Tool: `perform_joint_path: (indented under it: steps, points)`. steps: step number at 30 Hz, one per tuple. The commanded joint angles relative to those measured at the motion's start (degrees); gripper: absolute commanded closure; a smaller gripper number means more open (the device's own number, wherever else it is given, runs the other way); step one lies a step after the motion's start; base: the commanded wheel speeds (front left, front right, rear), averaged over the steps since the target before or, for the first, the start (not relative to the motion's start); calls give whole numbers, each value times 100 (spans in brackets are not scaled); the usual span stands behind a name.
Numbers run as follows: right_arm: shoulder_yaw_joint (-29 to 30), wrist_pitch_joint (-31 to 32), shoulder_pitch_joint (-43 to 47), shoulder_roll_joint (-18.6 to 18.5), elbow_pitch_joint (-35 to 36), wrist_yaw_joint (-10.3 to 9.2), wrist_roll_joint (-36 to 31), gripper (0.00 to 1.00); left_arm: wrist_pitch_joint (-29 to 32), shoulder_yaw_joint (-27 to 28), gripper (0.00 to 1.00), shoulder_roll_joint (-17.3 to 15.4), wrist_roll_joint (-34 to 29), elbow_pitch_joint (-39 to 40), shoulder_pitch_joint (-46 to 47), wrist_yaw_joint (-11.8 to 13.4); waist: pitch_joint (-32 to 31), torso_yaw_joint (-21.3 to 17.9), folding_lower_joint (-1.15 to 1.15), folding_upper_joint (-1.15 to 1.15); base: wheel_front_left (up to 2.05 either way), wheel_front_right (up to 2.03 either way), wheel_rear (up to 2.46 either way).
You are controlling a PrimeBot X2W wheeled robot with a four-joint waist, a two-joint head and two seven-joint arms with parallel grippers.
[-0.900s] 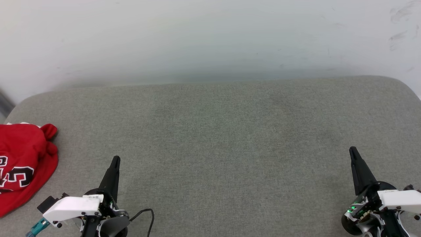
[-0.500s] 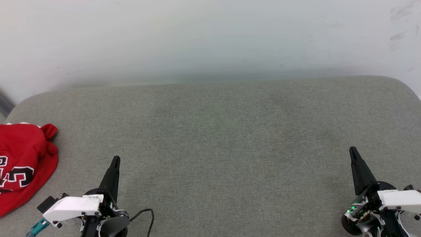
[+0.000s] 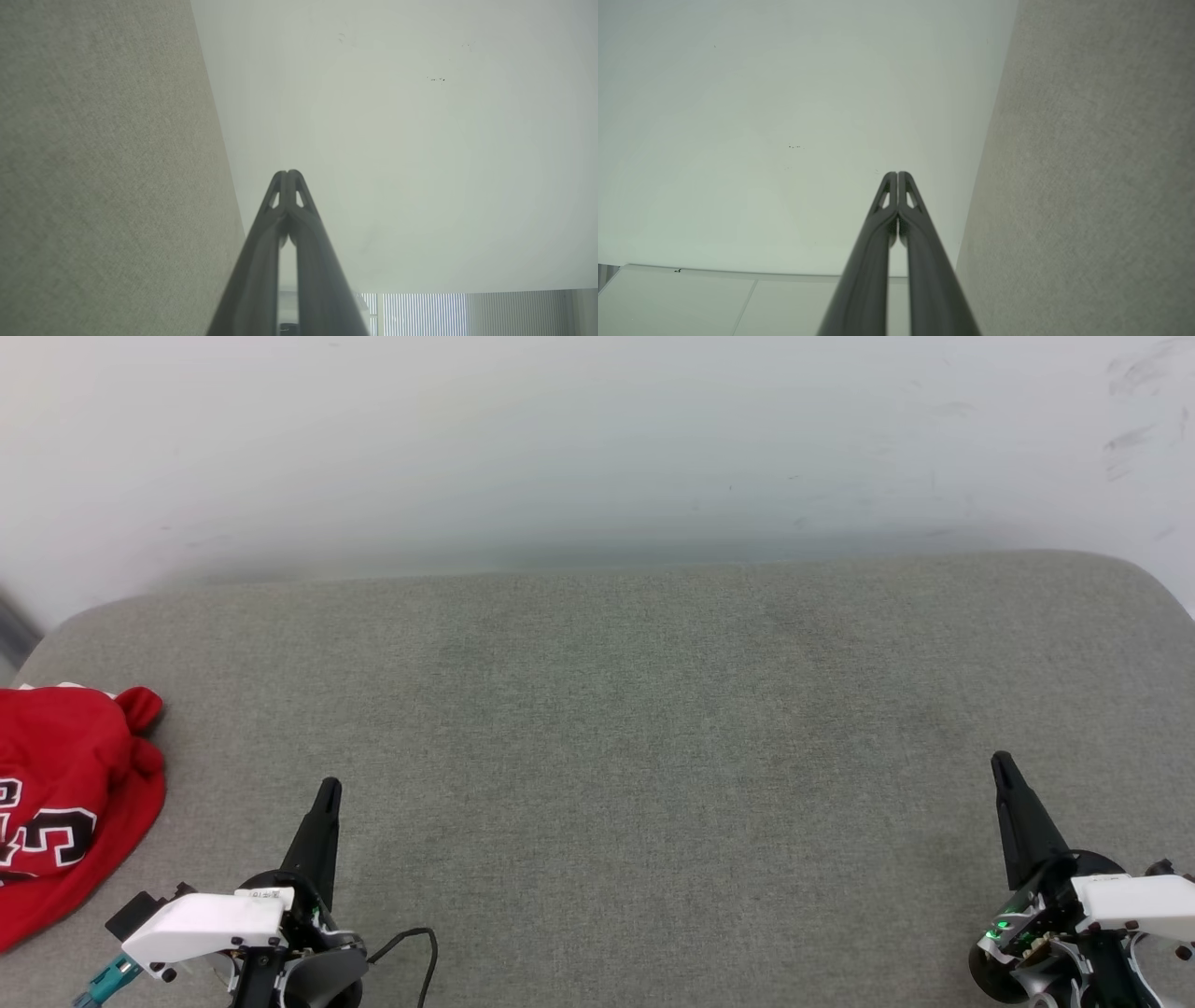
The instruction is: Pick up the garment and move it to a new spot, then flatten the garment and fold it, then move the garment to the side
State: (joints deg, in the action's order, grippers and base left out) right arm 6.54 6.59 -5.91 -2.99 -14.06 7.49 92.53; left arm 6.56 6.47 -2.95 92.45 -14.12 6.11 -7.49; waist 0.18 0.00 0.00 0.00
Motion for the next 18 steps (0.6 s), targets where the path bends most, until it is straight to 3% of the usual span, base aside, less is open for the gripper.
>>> perform_joint_path:
  steps: [1, 6, 7, 18]
  points:
    - [-1, 7, -72, 18, -3, 0, -27, 100, 13, 19, 100, 8, -15, 3, 40, -14, 0, 0, 0, 0, 0, 0, 0]
    - [-1, 7, -72, 18, -3, 0, -27, 100, 12, 21, 100, 7, -14, 3, 40, -14, 0, 0, 0, 0, 0, 0, 0]
    - [0, -1, 10, 0, -14, 1, 2, 0, -2, -2, 0, 1, 0, -18, -7, 0, 0, 0, 0, 0, 0, 0, 0]
    - [-37, -250, 172, 5, -22, -1, -296, 0, -252, -16, 0, 15, -323, 71, -186, 18, 4, -3, 0, 0, 0, 0, 0]
